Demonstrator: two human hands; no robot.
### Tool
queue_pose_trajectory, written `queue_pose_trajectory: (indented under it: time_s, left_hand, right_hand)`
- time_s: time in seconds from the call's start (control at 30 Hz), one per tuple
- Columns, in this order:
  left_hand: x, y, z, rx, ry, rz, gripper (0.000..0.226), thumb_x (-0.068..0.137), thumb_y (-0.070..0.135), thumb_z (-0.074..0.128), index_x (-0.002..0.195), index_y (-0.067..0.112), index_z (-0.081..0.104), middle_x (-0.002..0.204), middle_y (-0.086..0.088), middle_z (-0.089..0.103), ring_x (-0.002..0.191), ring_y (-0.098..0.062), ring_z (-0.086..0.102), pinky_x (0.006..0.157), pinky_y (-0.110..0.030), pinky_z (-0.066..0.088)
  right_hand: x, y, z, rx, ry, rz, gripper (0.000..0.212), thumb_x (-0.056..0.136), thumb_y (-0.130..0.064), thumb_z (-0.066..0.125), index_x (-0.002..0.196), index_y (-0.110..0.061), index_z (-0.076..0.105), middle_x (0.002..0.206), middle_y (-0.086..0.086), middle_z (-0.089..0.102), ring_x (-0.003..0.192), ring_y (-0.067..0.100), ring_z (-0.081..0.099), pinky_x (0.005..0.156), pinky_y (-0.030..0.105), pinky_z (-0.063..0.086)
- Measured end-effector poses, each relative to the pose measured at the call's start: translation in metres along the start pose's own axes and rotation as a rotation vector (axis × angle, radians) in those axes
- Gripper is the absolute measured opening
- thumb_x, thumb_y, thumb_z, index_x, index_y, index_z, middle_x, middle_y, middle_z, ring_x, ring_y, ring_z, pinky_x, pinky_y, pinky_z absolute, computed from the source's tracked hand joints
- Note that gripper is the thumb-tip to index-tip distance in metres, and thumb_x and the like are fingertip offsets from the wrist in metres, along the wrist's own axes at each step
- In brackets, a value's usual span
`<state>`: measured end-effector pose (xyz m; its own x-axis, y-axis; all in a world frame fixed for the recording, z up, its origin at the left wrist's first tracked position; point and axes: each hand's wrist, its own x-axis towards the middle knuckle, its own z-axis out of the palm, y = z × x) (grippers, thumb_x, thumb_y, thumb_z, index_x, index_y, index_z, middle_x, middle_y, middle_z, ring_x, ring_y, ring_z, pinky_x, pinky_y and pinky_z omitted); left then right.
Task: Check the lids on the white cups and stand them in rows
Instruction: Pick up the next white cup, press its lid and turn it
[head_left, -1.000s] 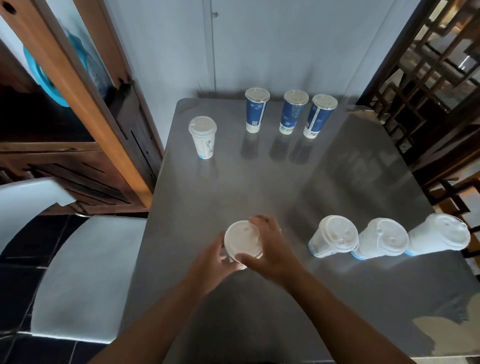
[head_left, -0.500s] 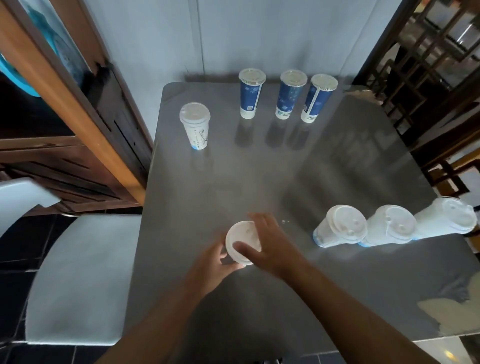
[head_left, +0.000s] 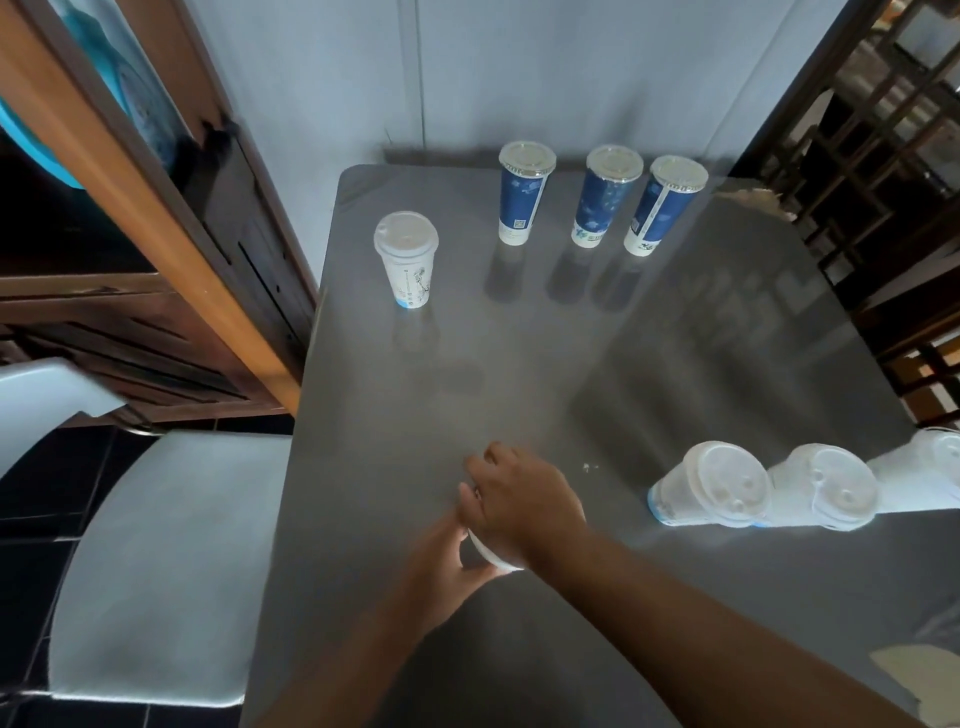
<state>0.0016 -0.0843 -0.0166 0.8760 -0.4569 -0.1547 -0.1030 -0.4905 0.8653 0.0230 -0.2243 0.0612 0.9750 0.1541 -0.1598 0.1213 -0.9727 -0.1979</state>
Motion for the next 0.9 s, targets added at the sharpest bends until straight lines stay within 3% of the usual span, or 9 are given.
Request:
queue_pose_trajectory:
  time_s: [0.1,0.23,0.33,0.43,0.53,0.6,0.77,0.83,0.9]
  left_hand:
    - [0.002,-0.007,0.001,0.021,0.029,-0.003,0.051,0.072,0.030,0.084,0.118,0.020,0.064,0.112,0.008,0.069,0.103,-0.003,0.063,0.088,-0.019,0.048]
    - [0.001,-0.011,0.003,0.043,0.053,-0.017,0.046,0.067,0.034,0.082,0.109,0.027,0.065,0.095,0.028,0.061,0.095,0.017,0.056,0.078,0.005,0.036]
    - [0.001,-0.009,0.003,0.052,0.062,-0.023,0.045,0.067,0.039,0.078,0.108,0.025,0.066,0.095,0.024,0.063,0.093,0.012,0.059,0.075,0.006,0.036]
    - [0.001,-0.008,0.002,0.010,0.029,-0.046,0.053,0.067,0.044,0.076,0.114,0.021,0.065,0.104,0.019,0.069,0.095,0.013,0.062,0.082,-0.007,0.047]
    - [0.001,-0.004,0.003,-0.050,-0.007,-0.142,0.060,0.067,0.040,0.080,0.120,0.018,0.062,0.110,0.005,0.073,0.101,-0.009,0.069,0.090,-0.038,0.056]
    - [0.001,0.000,0.002,-0.054,-0.001,-0.169,0.063,0.070,0.029,0.085,0.126,0.016,0.060,0.109,0.001,0.074,0.101,-0.013,0.070,0.091,-0.044,0.055]
    - [0.001,0.028,-0.011,-0.161,-0.087,-0.154,0.069,0.071,0.025,0.083,0.132,0.025,0.051,0.117,0.004,0.072,0.104,-0.013,0.070,0.094,-0.036,0.055]
    - [0.000,0.041,-0.017,-0.146,-0.124,-0.138,0.060,0.070,0.031,0.080,0.125,0.026,0.057,0.112,0.009,0.073,0.098,-0.004,0.069,0.086,-0.026,0.053]
    - [-0.003,0.055,-0.024,-0.160,-0.132,-0.130,0.048,0.070,0.039,0.078,0.114,0.031,0.060,0.105,0.017,0.073,0.095,0.007,0.068,0.078,-0.009,0.048]
  right_hand:
    - [0.000,0.000,0.002,-0.006,0.024,-0.016,0.039,0.093,-0.043,0.027,0.101,-0.018,0.056,0.099,0.006,0.061,0.086,0.028,0.060,0.067,0.036,0.049]
    - [0.000,0.000,0.002,0.023,0.028,-0.013,0.038,0.094,-0.042,0.028,0.100,-0.019,0.057,0.097,0.006,0.061,0.085,0.028,0.060,0.065,0.037,0.050]
    - [0.000,0.001,0.002,0.029,0.033,-0.011,0.037,0.094,-0.042,0.029,0.099,-0.018,0.058,0.097,0.007,0.061,0.086,0.029,0.060,0.067,0.037,0.051]
    - [-0.001,0.000,0.004,0.030,0.033,-0.006,0.038,0.094,-0.043,0.029,0.099,-0.019,0.058,0.097,0.007,0.061,0.084,0.030,0.061,0.064,0.036,0.047]
    - [0.001,0.002,0.006,0.044,0.039,0.004,0.041,0.092,-0.044,0.029,0.101,-0.017,0.058,0.096,0.008,0.062,0.082,0.032,0.063,0.061,0.033,0.037]
    - [0.005,0.002,0.005,0.068,0.009,0.033,0.045,0.091,-0.047,0.027,0.104,-0.017,0.058,0.100,0.009,0.062,0.086,0.034,0.064,0.064,0.034,0.035]
    - [0.014,0.002,-0.021,0.239,-0.122,0.133,0.041,0.094,-0.050,0.039,0.100,-0.016,0.061,0.109,0.012,0.064,0.101,0.034,0.061,0.079,0.038,0.041]
    - [0.015,0.008,-0.042,0.396,-0.076,0.178,0.036,0.094,-0.046,0.046,0.073,-0.019,0.054,0.085,0.010,0.064,0.086,0.031,0.060,0.071,0.033,0.036]
    - [0.010,0.017,-0.067,0.512,-0.055,0.200,0.043,0.093,-0.044,0.052,0.062,-0.016,0.045,0.064,0.002,0.053,0.069,0.023,0.052,0.066,0.031,0.032]
